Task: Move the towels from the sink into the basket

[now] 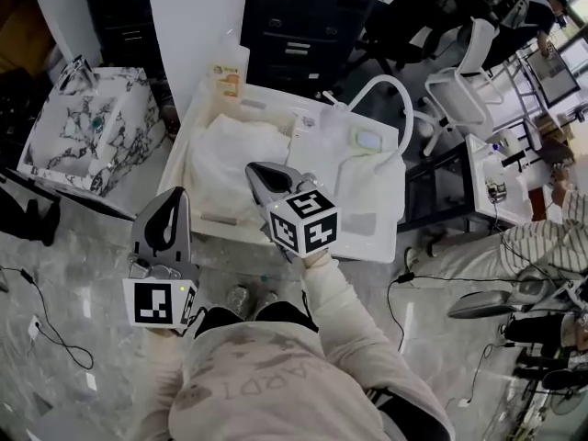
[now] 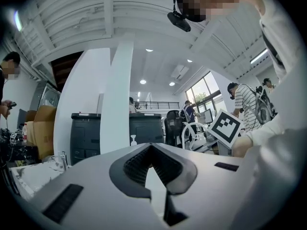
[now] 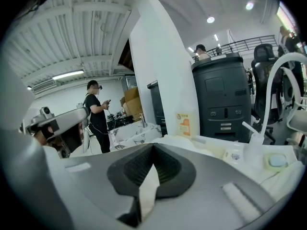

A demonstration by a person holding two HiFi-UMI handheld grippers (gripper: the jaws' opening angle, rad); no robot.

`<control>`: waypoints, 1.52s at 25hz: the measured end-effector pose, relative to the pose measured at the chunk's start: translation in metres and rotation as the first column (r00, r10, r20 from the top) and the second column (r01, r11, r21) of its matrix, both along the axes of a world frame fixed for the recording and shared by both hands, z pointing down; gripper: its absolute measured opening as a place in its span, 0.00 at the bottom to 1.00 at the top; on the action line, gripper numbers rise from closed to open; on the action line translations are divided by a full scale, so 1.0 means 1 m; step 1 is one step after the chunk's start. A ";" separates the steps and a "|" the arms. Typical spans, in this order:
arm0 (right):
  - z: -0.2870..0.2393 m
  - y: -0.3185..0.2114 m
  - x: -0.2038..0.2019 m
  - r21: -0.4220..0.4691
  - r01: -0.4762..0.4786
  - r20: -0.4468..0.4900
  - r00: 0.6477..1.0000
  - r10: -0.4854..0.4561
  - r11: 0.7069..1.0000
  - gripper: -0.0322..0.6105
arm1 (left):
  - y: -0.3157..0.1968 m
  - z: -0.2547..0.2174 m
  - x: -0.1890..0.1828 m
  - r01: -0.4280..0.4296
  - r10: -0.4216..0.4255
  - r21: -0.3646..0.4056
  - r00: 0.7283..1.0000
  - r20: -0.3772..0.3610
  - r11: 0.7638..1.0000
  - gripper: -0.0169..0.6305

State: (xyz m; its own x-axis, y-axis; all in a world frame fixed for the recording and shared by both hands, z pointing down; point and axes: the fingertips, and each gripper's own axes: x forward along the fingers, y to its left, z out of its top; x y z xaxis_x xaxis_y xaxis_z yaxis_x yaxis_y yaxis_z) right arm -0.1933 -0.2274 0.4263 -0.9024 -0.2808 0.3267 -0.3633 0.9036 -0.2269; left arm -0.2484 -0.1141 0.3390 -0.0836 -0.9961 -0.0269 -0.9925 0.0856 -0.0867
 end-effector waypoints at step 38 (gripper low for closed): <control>-0.082 0.029 0.138 0.214 -0.287 0.207 0.948 0.244 0.934 0.06 | 0.001 -0.026 0.073 -0.168 0.168 0.032 0.986 0.027 0.985 0.04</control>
State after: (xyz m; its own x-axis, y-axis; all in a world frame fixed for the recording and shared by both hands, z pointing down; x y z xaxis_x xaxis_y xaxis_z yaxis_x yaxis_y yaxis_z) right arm -0.0557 -0.1988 0.3447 -0.8204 -0.5680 0.0652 -0.5718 0.8145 -0.0980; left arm -0.1757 -0.1135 0.3131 0.0859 -0.9944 -0.0612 -0.9908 -0.0788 -0.1102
